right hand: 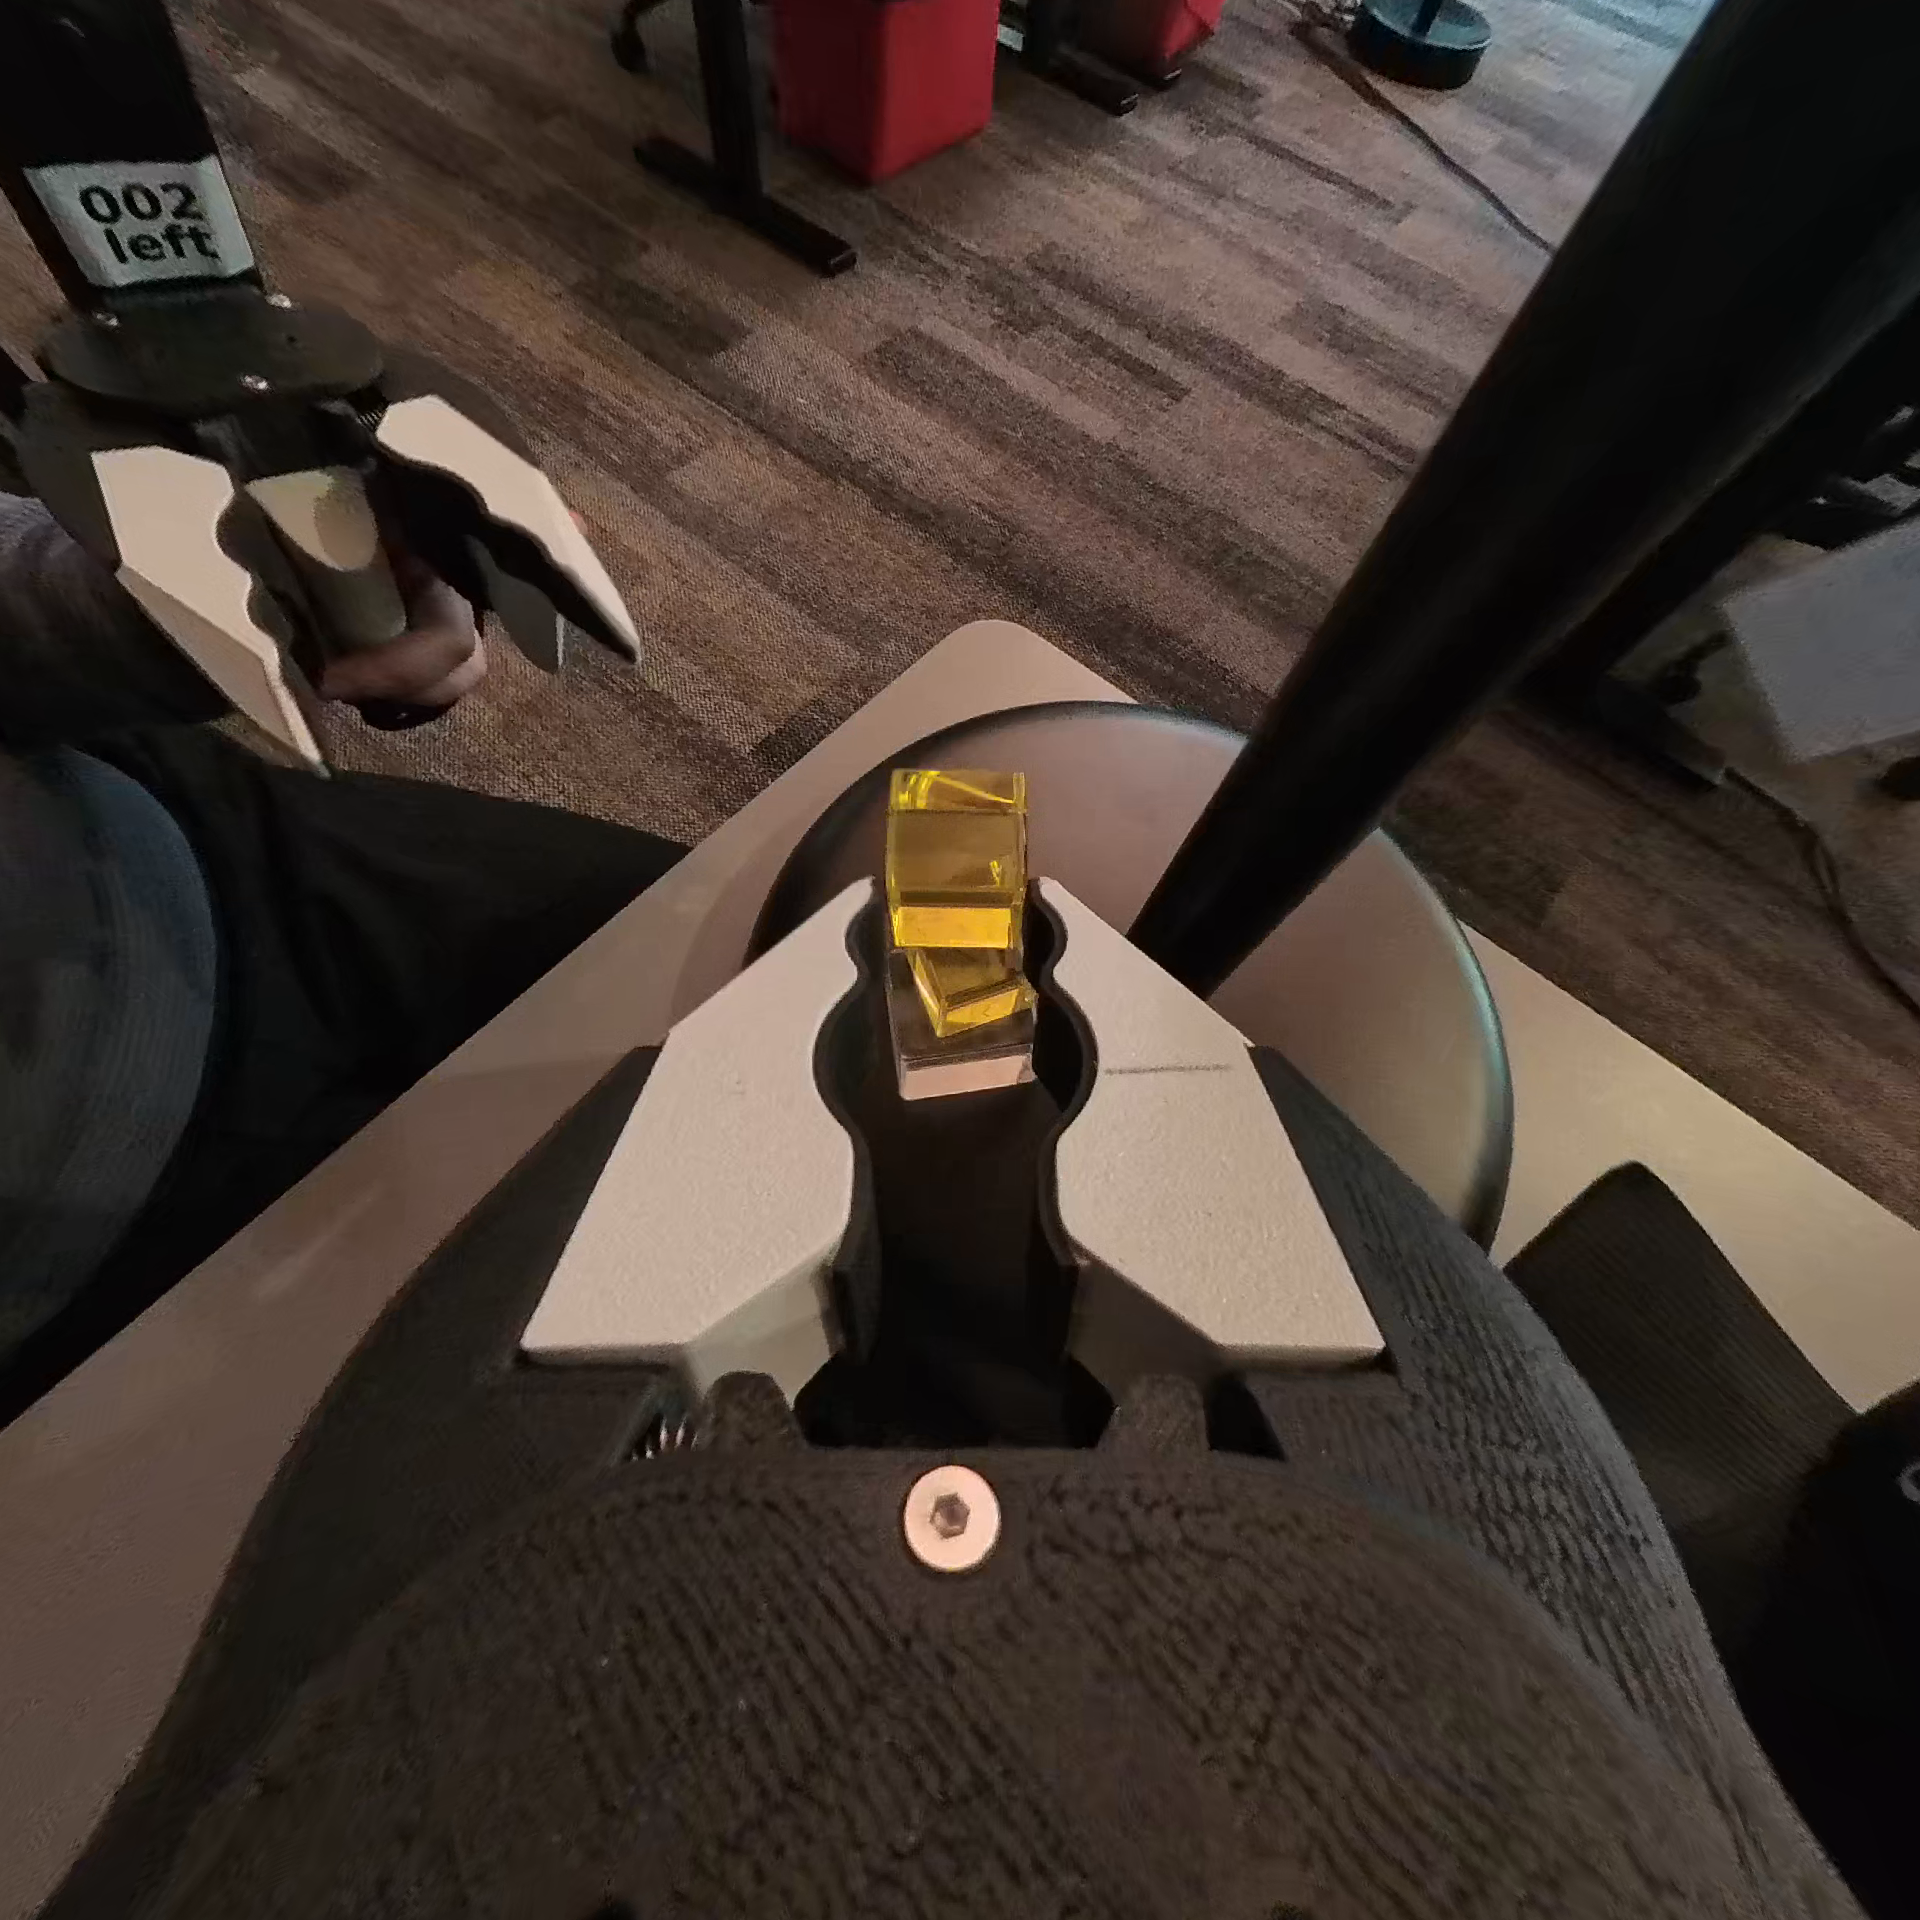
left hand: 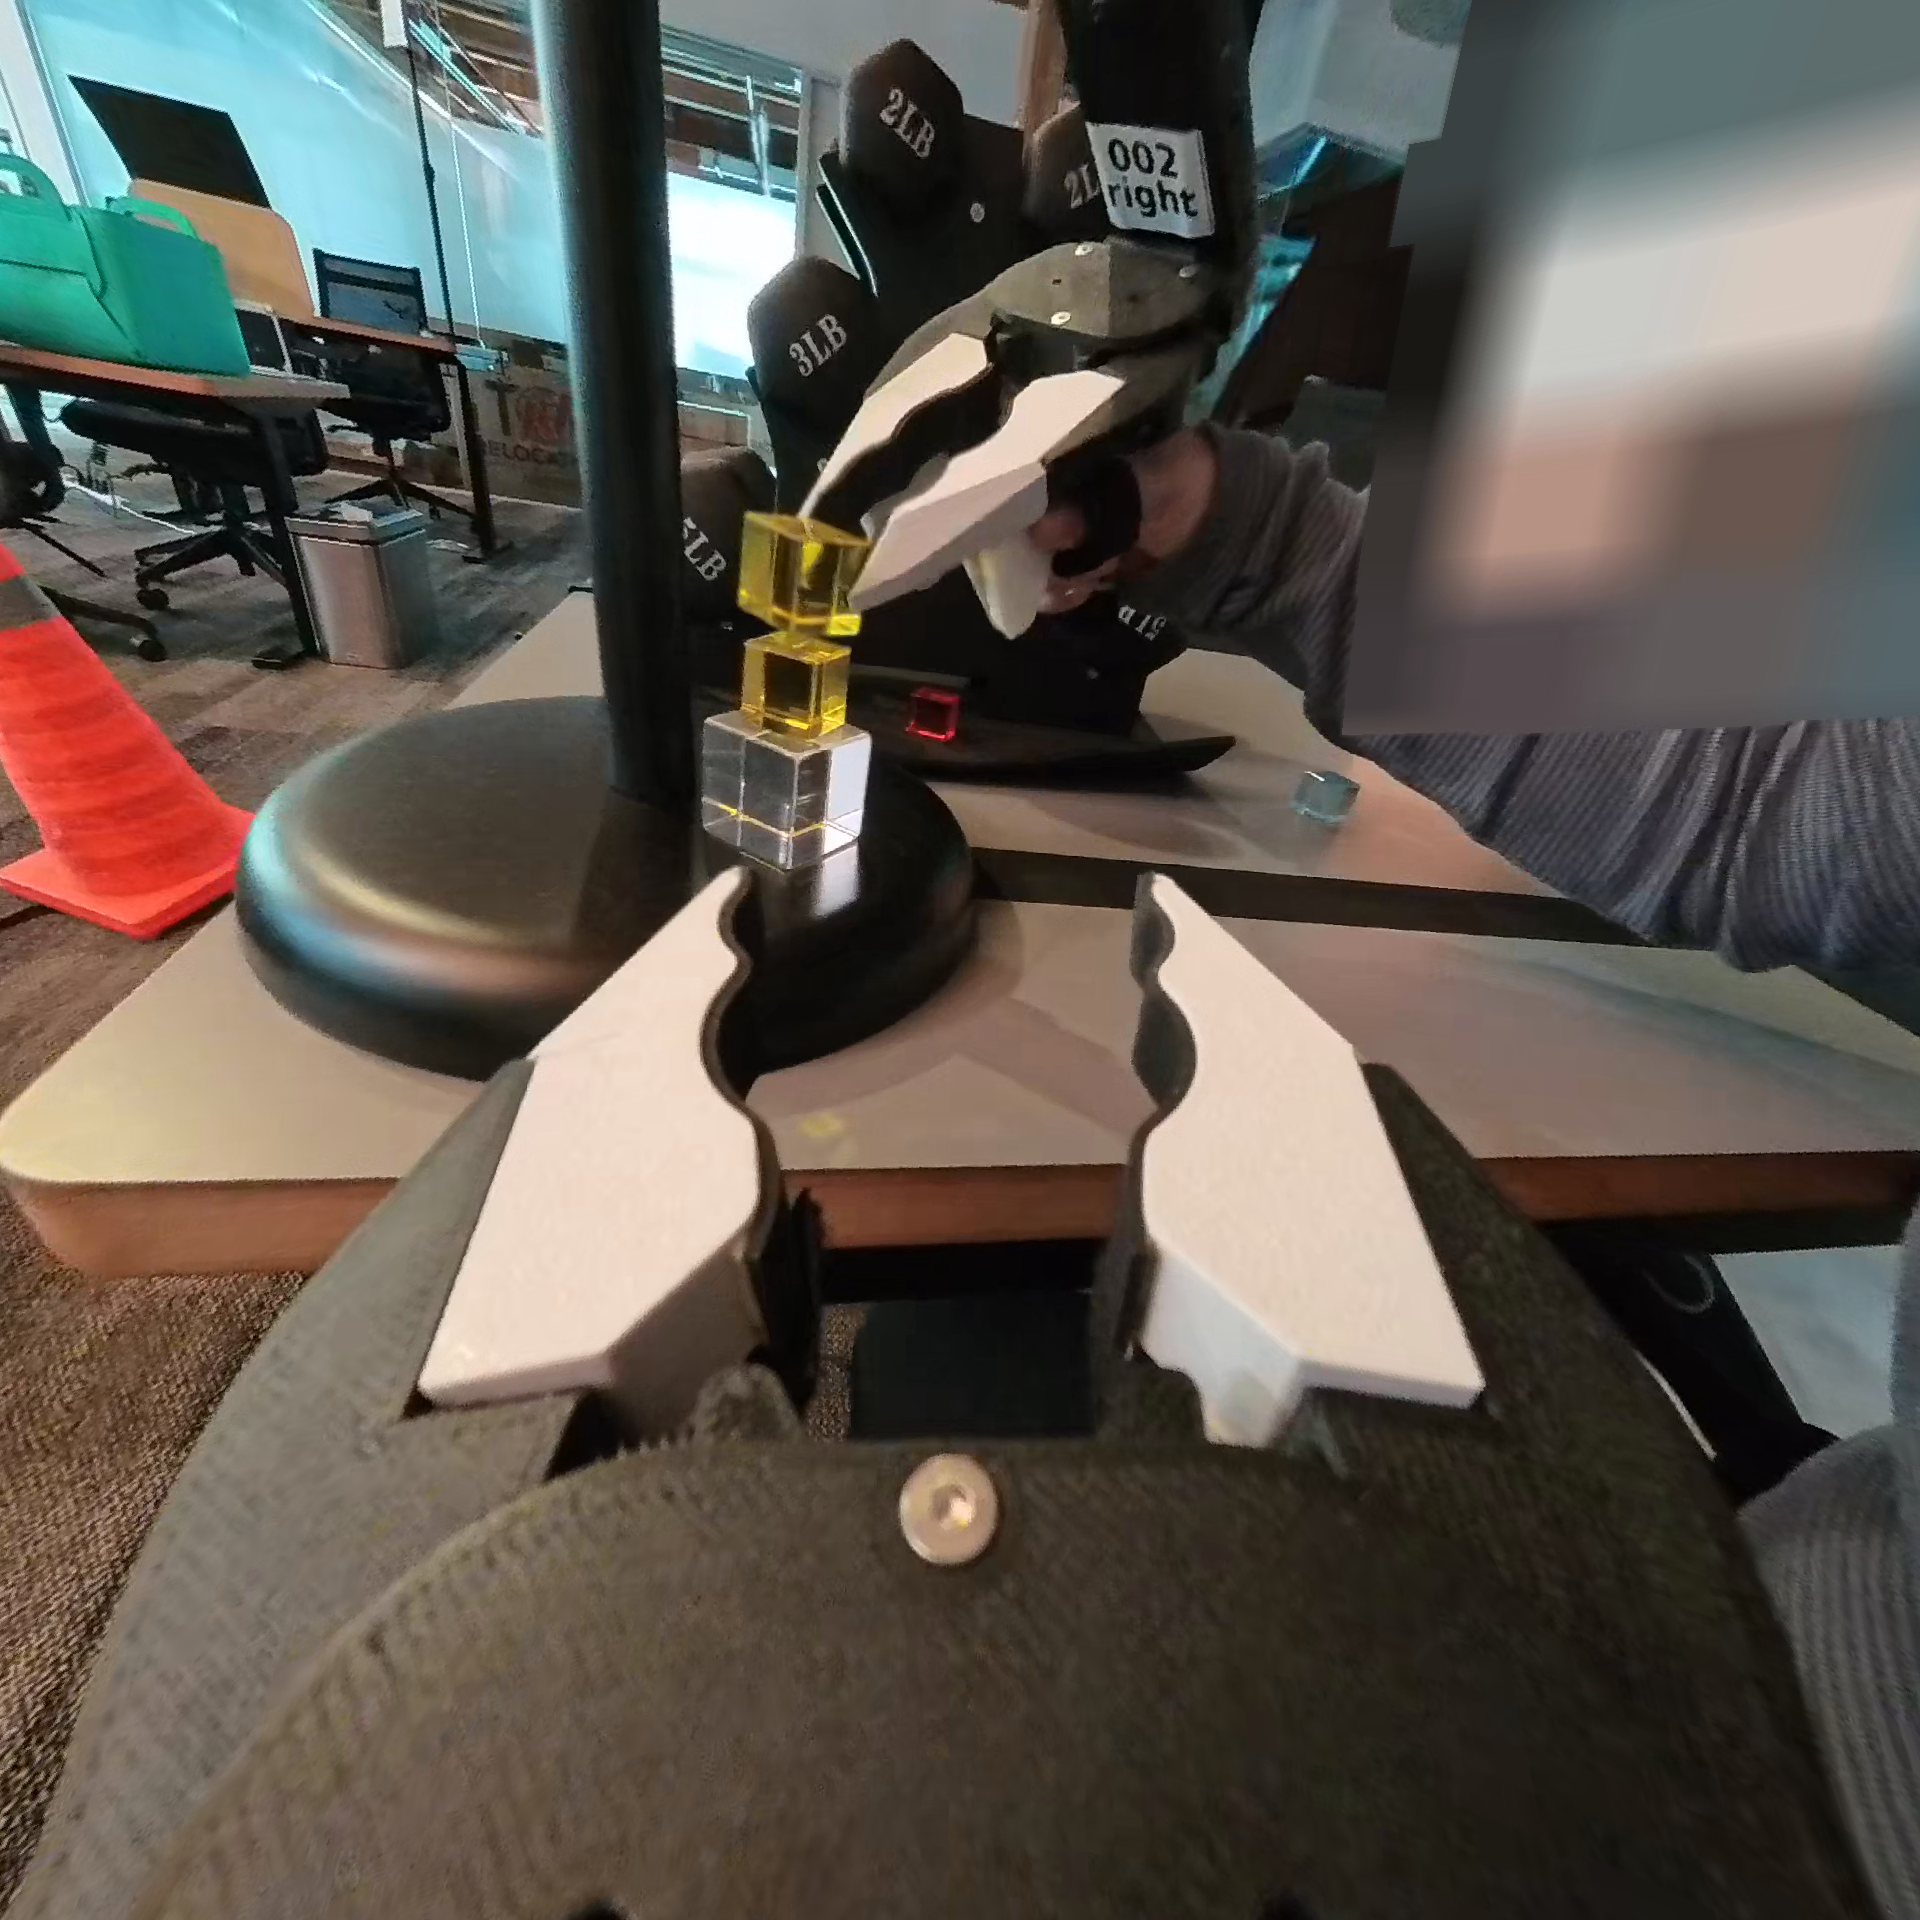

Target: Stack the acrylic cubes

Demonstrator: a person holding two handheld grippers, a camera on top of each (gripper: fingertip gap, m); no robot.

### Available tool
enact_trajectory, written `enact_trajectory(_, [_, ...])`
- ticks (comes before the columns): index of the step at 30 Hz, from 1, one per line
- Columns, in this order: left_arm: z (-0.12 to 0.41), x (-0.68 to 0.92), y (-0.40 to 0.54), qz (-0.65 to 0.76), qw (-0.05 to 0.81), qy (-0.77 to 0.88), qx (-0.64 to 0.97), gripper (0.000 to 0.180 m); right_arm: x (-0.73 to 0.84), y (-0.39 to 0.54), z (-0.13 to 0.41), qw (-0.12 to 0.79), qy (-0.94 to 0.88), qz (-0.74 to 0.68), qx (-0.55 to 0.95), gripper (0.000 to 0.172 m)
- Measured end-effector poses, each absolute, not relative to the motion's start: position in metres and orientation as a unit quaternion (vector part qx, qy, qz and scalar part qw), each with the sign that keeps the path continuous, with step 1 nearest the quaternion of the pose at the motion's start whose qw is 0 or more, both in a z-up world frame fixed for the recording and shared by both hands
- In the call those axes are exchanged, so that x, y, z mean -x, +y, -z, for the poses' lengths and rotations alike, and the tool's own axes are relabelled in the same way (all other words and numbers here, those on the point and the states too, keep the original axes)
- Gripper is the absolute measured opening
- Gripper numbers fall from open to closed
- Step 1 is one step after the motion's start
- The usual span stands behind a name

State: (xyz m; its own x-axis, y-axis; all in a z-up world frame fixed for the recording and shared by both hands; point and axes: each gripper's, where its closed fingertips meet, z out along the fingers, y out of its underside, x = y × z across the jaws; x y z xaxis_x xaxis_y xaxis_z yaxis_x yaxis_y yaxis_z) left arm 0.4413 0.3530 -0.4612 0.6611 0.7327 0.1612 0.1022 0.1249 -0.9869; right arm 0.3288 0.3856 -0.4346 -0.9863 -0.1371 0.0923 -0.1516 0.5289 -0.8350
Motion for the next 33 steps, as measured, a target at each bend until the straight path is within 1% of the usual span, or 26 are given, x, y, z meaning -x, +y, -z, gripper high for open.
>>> enact_trajectory(4, [0.462, -0.440, 0.351, -0.230, 0.673, -0.340, 0.615, 0.071, -0.327, 0.386, 0.443, 0.006, -0.885, -0.459, -0.080, 0.024])
enact_trajectory(11, [0.464, -0.440, 0.354, -0.225, 0.674, -0.340, 0.616, 0.071, -0.320, 0.389, 0.443, 0.009, -0.886, -0.460, -0.061, 0.024])
enact_trajectory(12, [0.465, -0.439, 0.354, -0.225, 0.674, -0.341, 0.616, 0.071, -0.319, 0.389, 0.442, 0.010, -0.884, -0.463, -0.057, 0.027])
enact_trajectory(13, [0.465, -0.439, 0.353, -0.225, 0.673, -0.341, 0.616, 0.071, -0.318, 0.390, 0.441, 0.014, -0.882, -0.468, -0.050, 0.041])
enact_trajectory(14, [0.465, -0.439, 0.353, -0.225, 0.673, -0.342, 0.616, 0.072, -0.316, 0.393, 0.438, 0.025, -0.880, -0.472, -0.040, 0.052])
enact_trajectory(15, [0.465, -0.439, 0.352, -0.226, 0.673, -0.343, 0.615, 0.072, -0.311, 0.398, 0.434, 0.044, -0.875, -0.481, -0.024, 0.060])
enact_trajectory(16, [0.465, -0.439, 0.351, -0.228, 0.672, -0.344, 0.614, 0.072, -0.303, 0.406, 0.428, 0.071, -0.864, -0.498, -0.002, 0.062])
enact_trajectory(18, [0.464, -0.440, 0.347, -0.237, 0.671, -0.346, 0.611, 0.072, -0.277, 0.431, 0.419, 0.144, -0.834, -0.527, 0.080, 0.058])
enact_trajectory(19, [0.463, -0.440, 0.345, -0.242, 0.671, -0.347, 0.609, 0.072, -0.263, 0.450, 0.419, 0.186, -0.819, -0.528, 0.125, 0.055])
enact_trajectory(21, [0.462, -0.439, 0.345, -0.249, 0.668, -0.345, 0.611, 0.071, -0.247, 0.487, 0.424, 0.264, -0.786, -0.526, 0.192, 0.054])
enact_trajectory(25, [0.448, -0.442, 0.384, -0.221, 0.683, -0.304, 0.626, 0.066, -0.272, 0.544, 0.430, 0.367, -0.705, -0.548, 0.261, 0.048])
enact_trajectory(28, [0.441, -0.448, 0.448, -0.189, 0.681, -0.240, 0.665, 0.060, -0.310, 0.577, 0.432, 0.453, -0.655, -0.548, 0.257, 0.039])
enact_trajectory(31, [0.441, -0.429, 0.505, -0.198, 0.661, -0.205, 0.694, 0.052, -0.339, 0.612, 0.420, 0.594, -0.606, -0.491, 0.195, 0.023])
enact_trajectory(33, [0.437, -0.410, 0.542, -0.173, 0.659, -0.199, 0.704, 0.053, -0.353, 0.632, 0.422, 0.641, -0.599, -0.449, 0.171, 0.022])
